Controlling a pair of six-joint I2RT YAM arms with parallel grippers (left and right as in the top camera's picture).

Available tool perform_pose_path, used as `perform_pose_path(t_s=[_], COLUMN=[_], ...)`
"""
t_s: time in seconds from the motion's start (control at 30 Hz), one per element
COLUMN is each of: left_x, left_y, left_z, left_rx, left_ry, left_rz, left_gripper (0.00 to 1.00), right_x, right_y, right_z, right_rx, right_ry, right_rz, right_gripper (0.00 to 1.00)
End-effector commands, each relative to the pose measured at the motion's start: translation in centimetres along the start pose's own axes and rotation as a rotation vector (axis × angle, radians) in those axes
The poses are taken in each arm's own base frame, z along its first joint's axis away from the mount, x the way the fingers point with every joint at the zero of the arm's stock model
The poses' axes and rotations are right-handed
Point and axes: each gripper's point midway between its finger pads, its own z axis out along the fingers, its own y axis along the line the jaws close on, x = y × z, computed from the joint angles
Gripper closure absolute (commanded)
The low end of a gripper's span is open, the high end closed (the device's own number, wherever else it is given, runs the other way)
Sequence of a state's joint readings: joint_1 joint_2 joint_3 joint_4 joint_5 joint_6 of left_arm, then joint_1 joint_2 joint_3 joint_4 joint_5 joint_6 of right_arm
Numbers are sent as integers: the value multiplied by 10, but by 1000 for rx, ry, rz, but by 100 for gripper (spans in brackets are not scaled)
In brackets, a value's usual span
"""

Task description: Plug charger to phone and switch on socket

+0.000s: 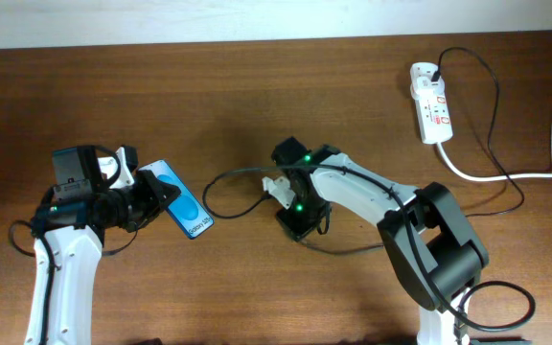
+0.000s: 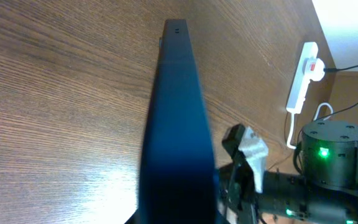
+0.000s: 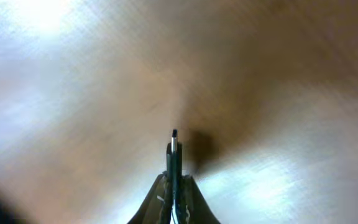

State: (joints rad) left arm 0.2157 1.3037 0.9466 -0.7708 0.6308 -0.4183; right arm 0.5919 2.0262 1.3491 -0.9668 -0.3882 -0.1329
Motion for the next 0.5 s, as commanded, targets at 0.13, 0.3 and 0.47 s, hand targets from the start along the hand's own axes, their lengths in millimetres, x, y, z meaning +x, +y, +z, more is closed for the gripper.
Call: perform_pose_path(t_s=[0.13, 0.3, 0.47], left_x=[-2, -1, -7], left_y=[-35, -68, -104], left_z=[-8, -17, -34], left_rx=[170, 352, 549], left_ry=[15, 28, 1], left_rz=[102, 185, 324], left_gripper=[95, 99, 100], right_x=[-13, 12, 28], right_y=[53, 57, 109], right_z=[-92, -134, -190], right_rx=[-406, -461, -712], right_ry=[-194, -232, -359], right_rz=[49, 73, -64], right_gripper=[96, 96, 96])
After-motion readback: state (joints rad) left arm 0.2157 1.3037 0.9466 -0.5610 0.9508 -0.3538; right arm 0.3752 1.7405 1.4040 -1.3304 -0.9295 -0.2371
